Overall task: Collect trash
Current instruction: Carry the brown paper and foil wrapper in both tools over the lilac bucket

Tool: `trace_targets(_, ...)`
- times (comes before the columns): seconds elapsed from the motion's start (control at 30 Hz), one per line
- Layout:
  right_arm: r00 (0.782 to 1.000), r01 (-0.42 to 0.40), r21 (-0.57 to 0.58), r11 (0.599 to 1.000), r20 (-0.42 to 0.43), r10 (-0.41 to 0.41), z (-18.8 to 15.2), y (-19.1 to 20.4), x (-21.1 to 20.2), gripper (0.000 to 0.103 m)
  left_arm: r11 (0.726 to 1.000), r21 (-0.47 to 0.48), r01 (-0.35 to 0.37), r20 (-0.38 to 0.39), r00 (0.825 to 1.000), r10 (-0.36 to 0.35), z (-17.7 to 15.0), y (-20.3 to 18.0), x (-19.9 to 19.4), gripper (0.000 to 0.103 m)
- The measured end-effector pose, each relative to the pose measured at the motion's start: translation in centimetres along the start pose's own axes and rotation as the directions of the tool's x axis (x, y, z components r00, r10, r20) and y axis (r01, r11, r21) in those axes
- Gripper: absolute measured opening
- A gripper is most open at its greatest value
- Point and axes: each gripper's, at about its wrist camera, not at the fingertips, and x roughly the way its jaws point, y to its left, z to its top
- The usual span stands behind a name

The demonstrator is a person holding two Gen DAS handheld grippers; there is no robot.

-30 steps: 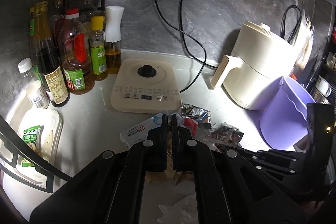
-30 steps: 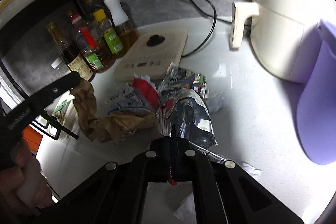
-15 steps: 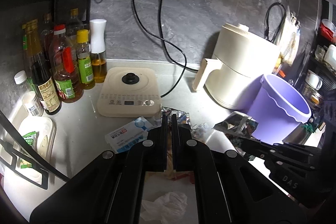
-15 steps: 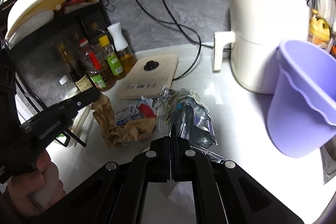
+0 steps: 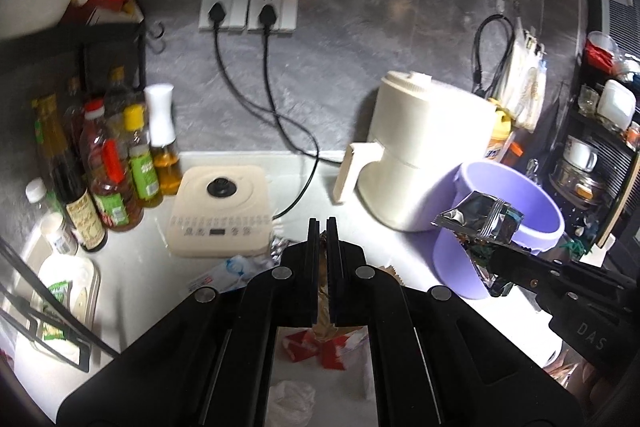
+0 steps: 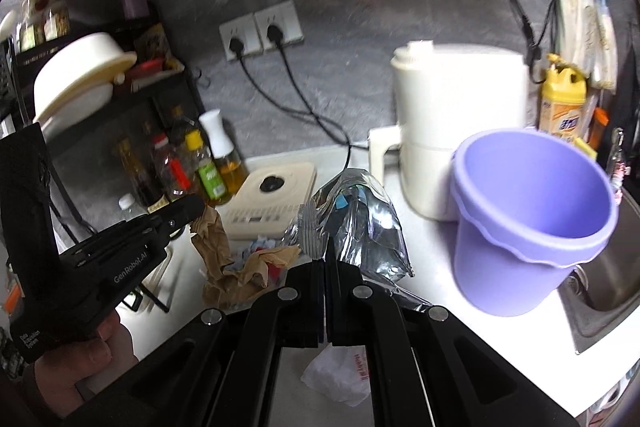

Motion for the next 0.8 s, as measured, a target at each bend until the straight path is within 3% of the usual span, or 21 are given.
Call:
trace_targets(0.3, 0.994, 0.072, 0.017, 0.997, 0.084, -0.073, 0.9, -1.9, -3.6, 0.001, 0.998, 0.057, 0.036, 0.031, 0.999, -0.038, 1.5, -3.4, 0.3, 0.004)
trace_targets(0.8, 0.957, 0.231, 0.131, 0.964, 0.15, -0.25, 2.2, -8.4, -7.0, 0.001, 0.982, 0.124, 0.14, 0.059, 0.987, -0.149, 4.0, -10.7, 3.1, 0.004)
